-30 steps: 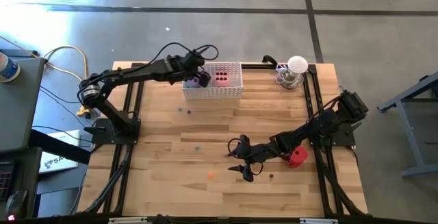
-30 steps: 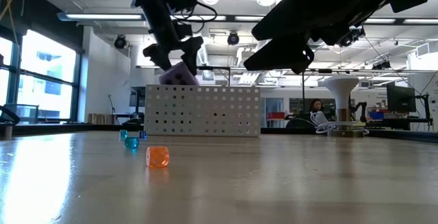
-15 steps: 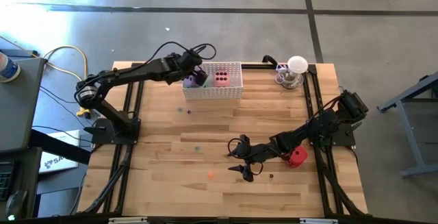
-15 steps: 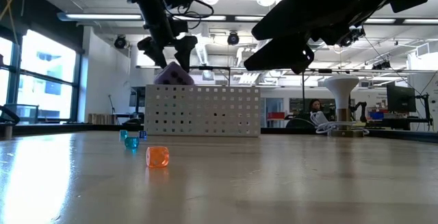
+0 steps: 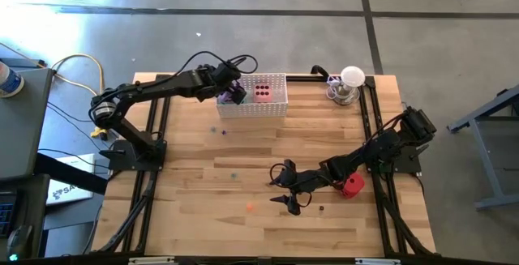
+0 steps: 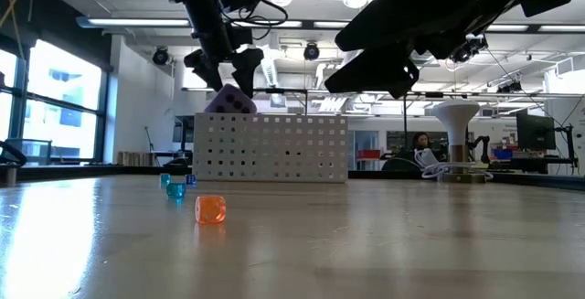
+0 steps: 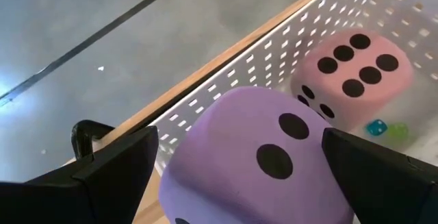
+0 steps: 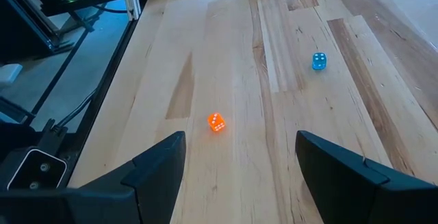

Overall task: Pick & Place Dice
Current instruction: Put the large violet dice into the white basket

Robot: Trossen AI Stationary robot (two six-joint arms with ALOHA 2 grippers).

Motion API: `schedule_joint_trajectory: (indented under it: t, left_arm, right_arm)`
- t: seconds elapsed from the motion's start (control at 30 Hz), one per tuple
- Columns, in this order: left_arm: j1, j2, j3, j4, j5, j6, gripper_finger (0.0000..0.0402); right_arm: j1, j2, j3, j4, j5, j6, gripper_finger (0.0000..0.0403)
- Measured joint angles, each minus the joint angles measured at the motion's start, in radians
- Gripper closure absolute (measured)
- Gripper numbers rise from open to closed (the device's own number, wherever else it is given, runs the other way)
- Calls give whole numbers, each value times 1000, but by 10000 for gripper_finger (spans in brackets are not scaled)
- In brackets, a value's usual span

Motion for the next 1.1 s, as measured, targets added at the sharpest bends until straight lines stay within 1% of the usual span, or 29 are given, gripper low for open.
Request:
schedule_joint_trajectory:
  t: [0.17,0.33,0.9,1.1]
  left_arm:
    - [0,1,0,19,15,1,2]
    - [0,1,0,60,58,1,2]
    - [-14,1,0,136,72,-2,2]
    - [-33,1,0,186,72,41,2]
  right_arm:
    - [0,0,0,1,0,0,135]
    - [0,0,0,1,0,0,135]
    - [0,0,0,0,0,0,135]
    - [0,0,0,-1,0,0,135]
